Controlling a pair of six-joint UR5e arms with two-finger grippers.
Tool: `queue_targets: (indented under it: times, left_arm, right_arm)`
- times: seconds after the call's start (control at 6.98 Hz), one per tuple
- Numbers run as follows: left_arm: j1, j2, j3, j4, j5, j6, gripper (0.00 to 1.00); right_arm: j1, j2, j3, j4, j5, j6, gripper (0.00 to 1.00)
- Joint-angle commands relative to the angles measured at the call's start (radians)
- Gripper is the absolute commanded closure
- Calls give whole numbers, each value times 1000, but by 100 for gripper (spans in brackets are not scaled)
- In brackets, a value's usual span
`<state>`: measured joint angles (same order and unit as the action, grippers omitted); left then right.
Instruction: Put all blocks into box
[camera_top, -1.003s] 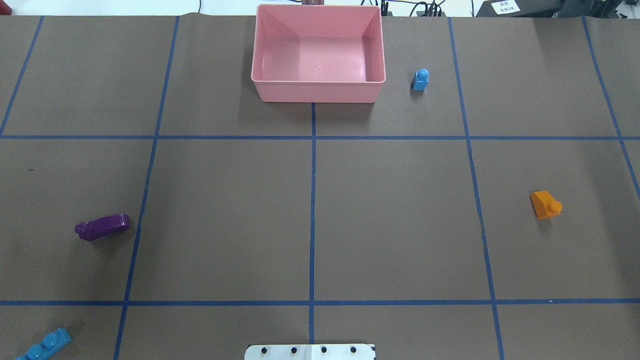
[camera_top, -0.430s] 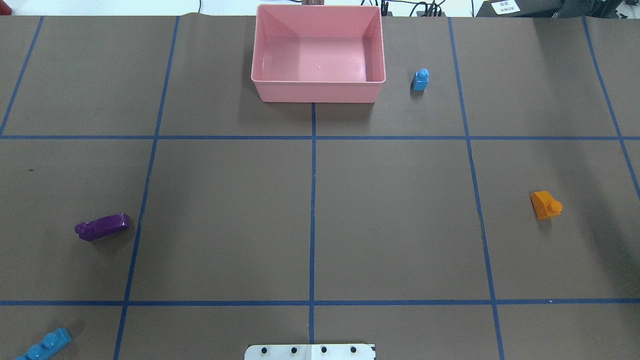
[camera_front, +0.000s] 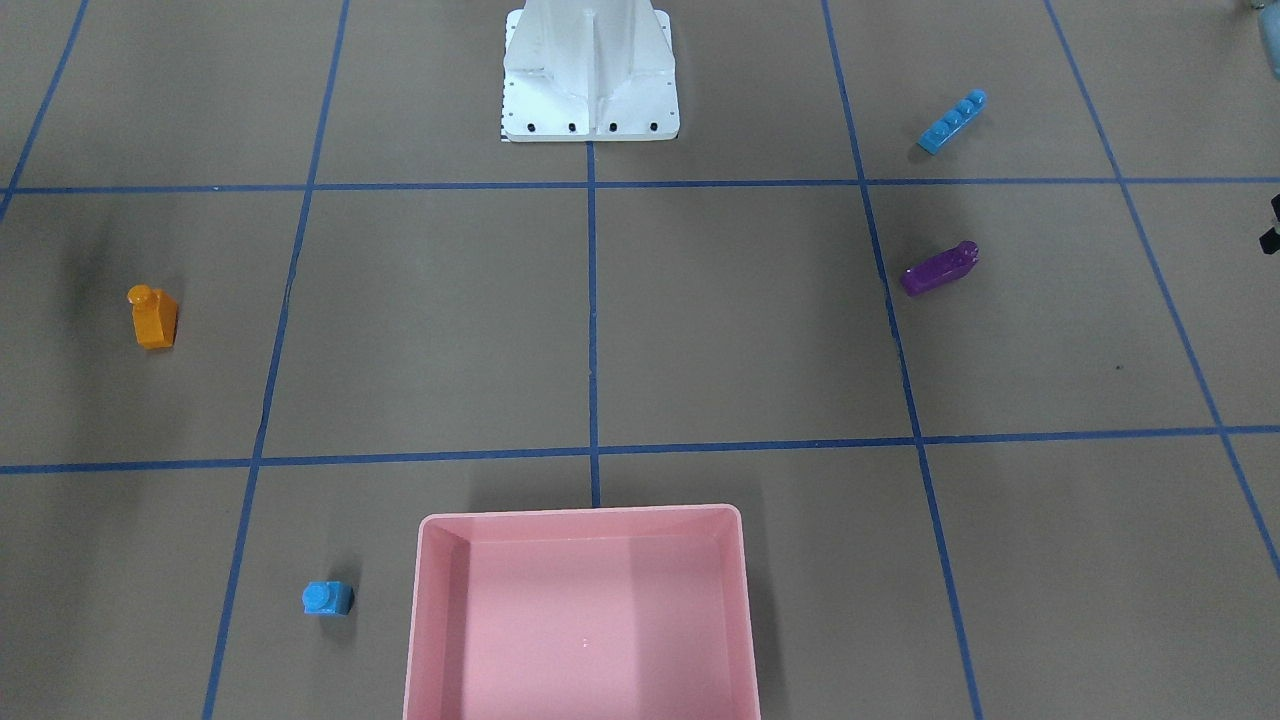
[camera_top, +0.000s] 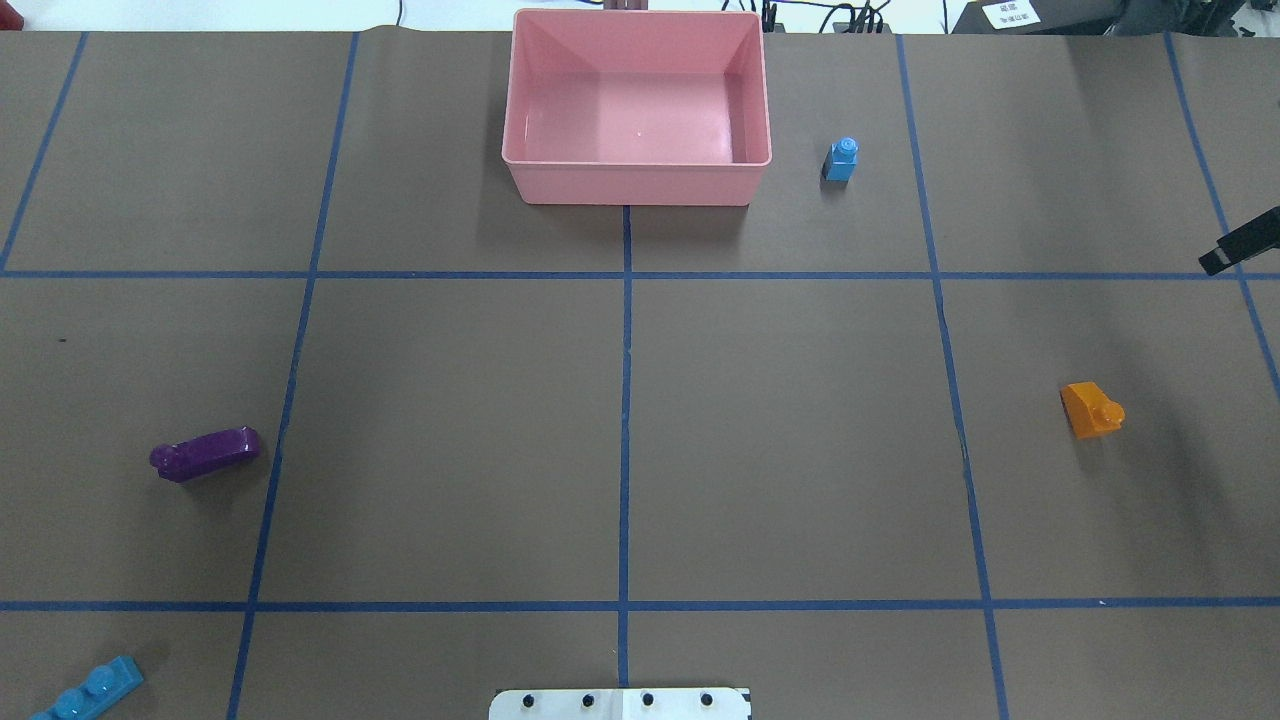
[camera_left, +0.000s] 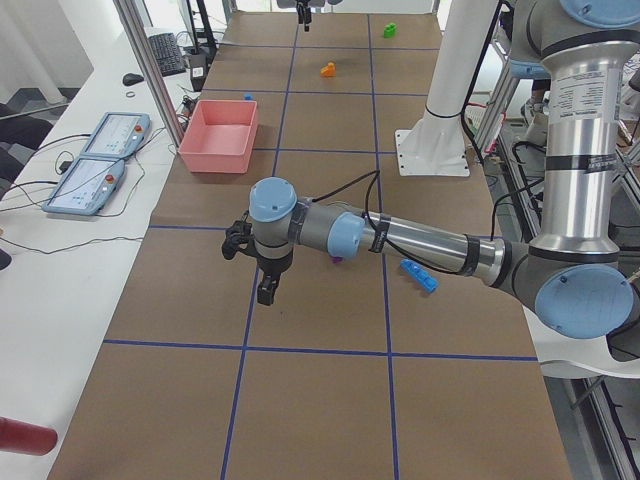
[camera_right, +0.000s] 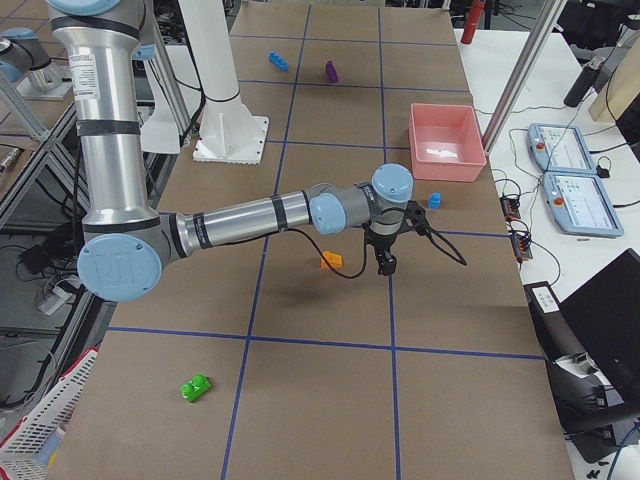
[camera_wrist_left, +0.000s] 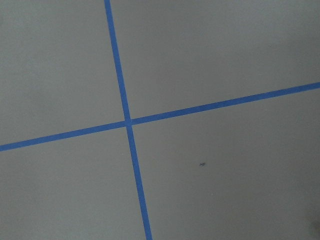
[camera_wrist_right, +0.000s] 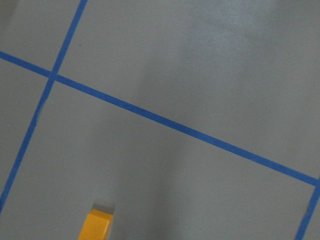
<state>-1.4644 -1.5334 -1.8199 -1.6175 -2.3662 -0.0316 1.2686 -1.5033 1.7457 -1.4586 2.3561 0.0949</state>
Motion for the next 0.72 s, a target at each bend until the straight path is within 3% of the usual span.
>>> queue_targets:
  times: [0.0, 0.29, 0.57]
  left_arm:
    - [2, 4, 10, 4, -38, -2, 0]
    - [3, 6, 8, 4, -39, -4, 0]
    - [1, 10, -2, -4, -41, -43, 0]
  right_arm:
    - [-142, -2, 2, 124, -73, 301, 0]
    - [-214, -9, 3, 133, -90, 455, 0]
    - [-267, -63, 0, 168, -106, 494, 0]
